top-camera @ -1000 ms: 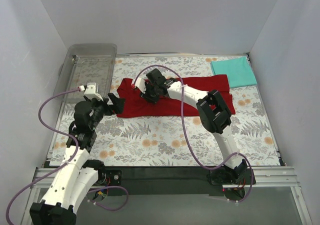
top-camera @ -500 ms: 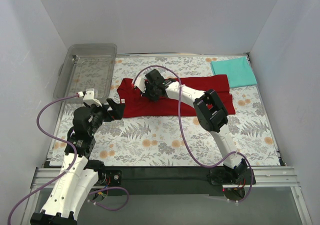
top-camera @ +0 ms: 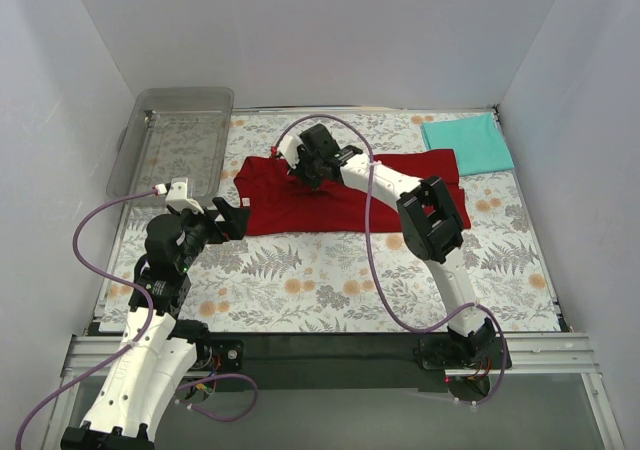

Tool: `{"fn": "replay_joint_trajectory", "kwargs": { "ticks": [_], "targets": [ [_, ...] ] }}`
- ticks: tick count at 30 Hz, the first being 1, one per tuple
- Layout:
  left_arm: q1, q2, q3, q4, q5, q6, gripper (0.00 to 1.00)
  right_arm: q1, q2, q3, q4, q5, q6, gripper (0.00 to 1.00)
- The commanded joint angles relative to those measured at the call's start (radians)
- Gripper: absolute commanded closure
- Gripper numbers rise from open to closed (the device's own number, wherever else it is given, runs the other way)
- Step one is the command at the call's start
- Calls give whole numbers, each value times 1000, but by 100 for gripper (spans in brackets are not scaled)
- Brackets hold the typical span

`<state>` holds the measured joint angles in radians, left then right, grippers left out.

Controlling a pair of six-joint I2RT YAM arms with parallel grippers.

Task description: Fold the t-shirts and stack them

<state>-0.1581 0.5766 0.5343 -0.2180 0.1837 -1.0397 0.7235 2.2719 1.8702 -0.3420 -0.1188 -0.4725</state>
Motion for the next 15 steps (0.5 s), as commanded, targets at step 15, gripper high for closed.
{"fn": "replay_joint_trajectory", "kwargs": {
  "ticks": [15],
  "targets": [
    [6, 5, -8, -3, 23, -13, 13, -90, -11, 67, 130, 102, 166, 99]
  ]
}}
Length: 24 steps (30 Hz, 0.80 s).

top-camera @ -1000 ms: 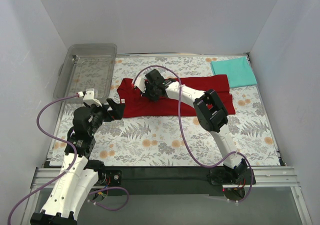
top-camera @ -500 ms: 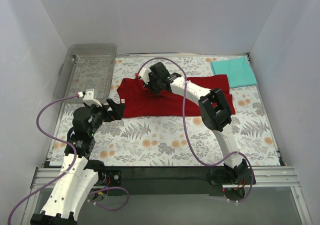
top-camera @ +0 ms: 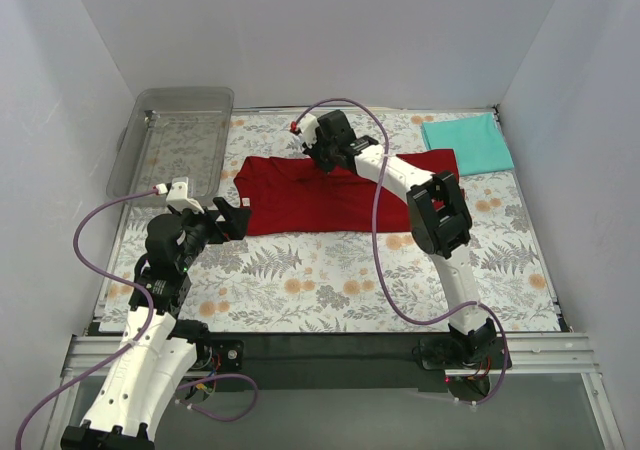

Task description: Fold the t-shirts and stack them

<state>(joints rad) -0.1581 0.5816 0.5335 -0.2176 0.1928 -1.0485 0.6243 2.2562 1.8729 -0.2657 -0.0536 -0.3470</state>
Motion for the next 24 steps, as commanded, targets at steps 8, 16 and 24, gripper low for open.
{"fn": "replay_joint_trajectory", "kwargs": {
  "ticks": [8, 16, 24],
  "targets": [
    [6, 0, -13, -2, 14, -10, 12, -14, 22, 94, 80, 257, 112, 81],
    [6, 20, -20, 18, 31, -18, 12, -57, -53, 24, 82, 89, 112, 62],
    [6, 79, -36, 49, 101, -71, 12, -64, -155, -106, -58, -635, -162, 69]
  ]
}}
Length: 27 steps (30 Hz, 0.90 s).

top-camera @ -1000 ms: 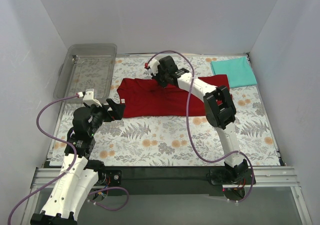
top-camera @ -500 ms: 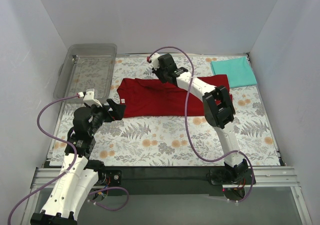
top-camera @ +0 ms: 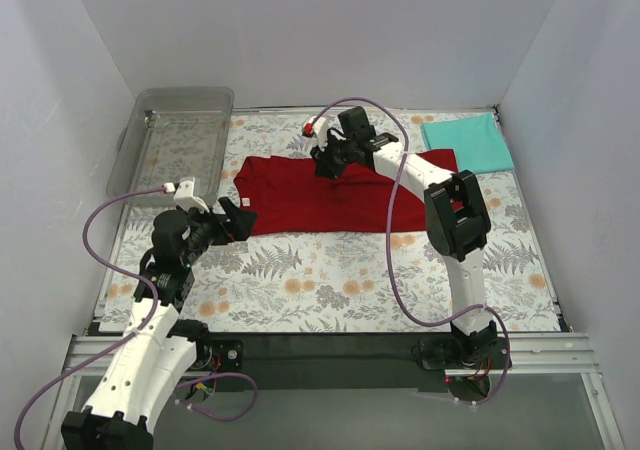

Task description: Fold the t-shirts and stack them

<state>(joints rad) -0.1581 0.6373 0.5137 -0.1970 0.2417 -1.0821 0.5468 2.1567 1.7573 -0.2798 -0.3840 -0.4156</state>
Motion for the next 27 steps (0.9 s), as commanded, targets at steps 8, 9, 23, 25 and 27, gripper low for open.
{"fn": "replay_joint_trajectory", "kwargs": {
  "ticks": [8, 9, 23, 25, 27],
  "targets": [
    [6, 192, -67, 39, 19, -271, 25, -48, -292, -175, -104, -311, -176, 58],
    [6, 218, -72, 38, 8, -297, 31, -59, -326, -244, -111, -308, -192, 57],
    [2, 478, -75, 148, -203, -447, 34, -544, -729, -739, -292, -155, -401, 54],
    [2, 495, -75, 179, -229, -449, 34, -681, -715, -736, -291, -147, -323, 55],
    [2, 507, -73, 191, -258, -444, 34, -755, -683, -725, -286, -150, -279, 54]
  ]
}}
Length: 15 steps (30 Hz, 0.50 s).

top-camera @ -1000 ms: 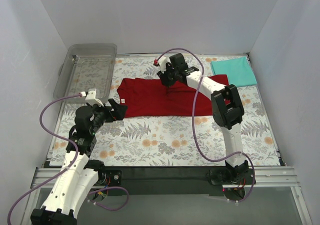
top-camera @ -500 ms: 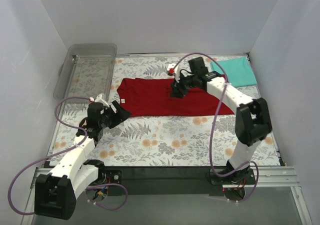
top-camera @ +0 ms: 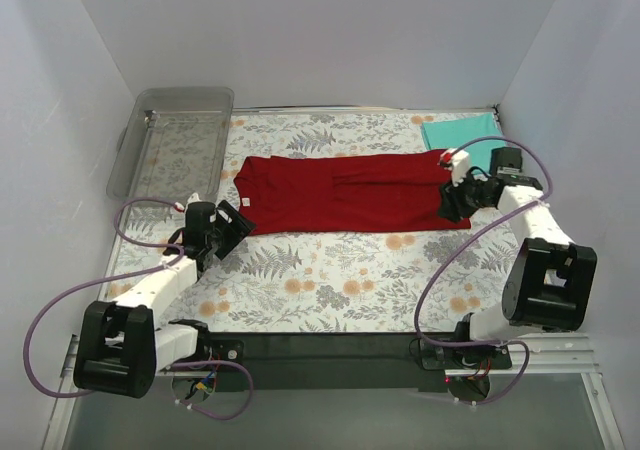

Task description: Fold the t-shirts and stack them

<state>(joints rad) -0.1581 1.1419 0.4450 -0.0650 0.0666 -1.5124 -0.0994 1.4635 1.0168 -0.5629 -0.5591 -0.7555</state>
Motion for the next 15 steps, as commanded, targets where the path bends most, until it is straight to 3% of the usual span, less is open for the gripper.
{"fn": "replay_joint_trajectory", "kwargs": {
  "ticks": [1, 6, 15],
  "targets": [
    [2, 15, -6, 92, -91, -11, 34, -164, 24, 19, 3, 24, 93, 54],
    [2, 67, -15, 171, -68, 11, 34, -255, 122, 31, 60, 50, 194, 52],
    [3, 176, 9, 240, -68, 26, 34, -290, 264, 72, 130, 58, 306, 52]
  ]
}}
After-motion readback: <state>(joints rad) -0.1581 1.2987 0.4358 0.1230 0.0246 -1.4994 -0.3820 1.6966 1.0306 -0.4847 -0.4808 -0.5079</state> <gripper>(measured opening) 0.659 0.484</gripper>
